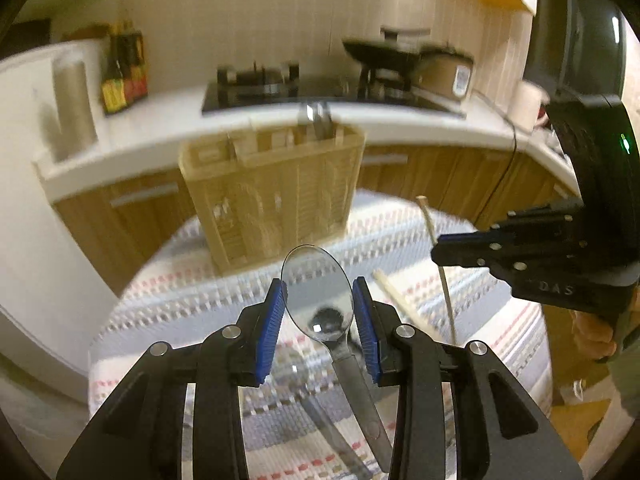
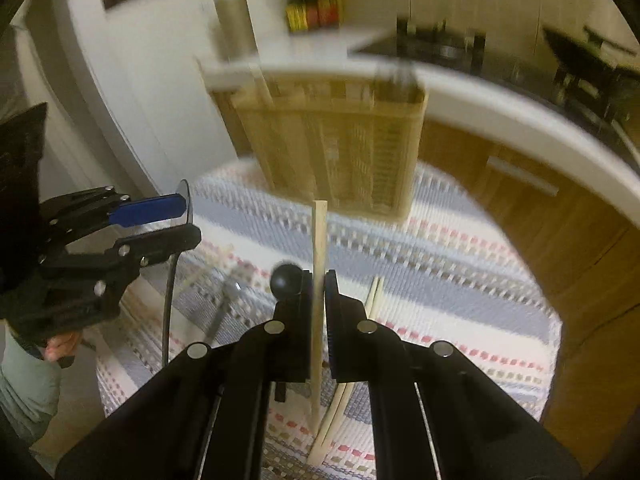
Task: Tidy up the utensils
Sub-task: 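Lower the spoon and chopstick into the beige holder and open both tools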
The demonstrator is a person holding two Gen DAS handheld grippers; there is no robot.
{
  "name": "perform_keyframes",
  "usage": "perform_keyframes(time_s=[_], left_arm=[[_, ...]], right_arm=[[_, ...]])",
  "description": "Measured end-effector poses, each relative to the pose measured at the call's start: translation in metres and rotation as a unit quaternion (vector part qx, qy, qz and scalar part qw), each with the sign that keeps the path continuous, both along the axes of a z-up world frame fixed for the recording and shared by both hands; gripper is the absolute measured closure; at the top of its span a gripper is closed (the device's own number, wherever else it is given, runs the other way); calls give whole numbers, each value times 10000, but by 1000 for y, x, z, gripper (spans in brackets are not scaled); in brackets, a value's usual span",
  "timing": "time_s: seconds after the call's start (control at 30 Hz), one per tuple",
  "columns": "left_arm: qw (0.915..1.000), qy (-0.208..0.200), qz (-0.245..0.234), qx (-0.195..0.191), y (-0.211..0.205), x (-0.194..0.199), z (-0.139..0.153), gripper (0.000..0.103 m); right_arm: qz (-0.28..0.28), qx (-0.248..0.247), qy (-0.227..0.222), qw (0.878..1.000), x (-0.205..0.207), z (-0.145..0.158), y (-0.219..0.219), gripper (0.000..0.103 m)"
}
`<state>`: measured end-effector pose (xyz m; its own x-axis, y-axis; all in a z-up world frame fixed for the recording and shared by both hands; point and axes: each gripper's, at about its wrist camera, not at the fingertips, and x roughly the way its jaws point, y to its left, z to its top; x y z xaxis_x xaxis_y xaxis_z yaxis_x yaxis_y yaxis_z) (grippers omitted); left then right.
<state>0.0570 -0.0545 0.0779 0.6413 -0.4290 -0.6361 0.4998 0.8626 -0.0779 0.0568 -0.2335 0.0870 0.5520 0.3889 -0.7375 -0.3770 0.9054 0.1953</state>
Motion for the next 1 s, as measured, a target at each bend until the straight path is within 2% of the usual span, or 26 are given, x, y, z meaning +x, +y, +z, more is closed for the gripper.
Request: perform_keyframes(time_s=[0.2, 0.37, 0.5, 0.63, 0.8, 1.0], left_arm=[[9960, -761, 131, -441, 11, 1, 61, 70], [9874, -1425, 448, -518, 13, 18, 107, 70], [9781, -1869, 827, -385, 15, 38, 129, 70], [9674, -2233, 1162, -293, 14, 65, 137, 70], [9595, -2479, 1312, -275, 11, 94, 134, 70], [9546, -2630, 1382, -225, 7, 122, 115, 70]], right_arm=[[-138, 402, -847, 9955, -2, 65, -20, 99], [-312, 757, -1322, 9878, 12, 111, -30, 99], [-455, 902, -1521, 9832, 33, 133, -40, 99], [-663, 911, -1778, 9776, 54, 151, -45, 99], [-903, 666, -2160, 9699, 78, 163, -45, 99], [-1093, 491, -2228, 9675, 113, 150, -45, 99]])
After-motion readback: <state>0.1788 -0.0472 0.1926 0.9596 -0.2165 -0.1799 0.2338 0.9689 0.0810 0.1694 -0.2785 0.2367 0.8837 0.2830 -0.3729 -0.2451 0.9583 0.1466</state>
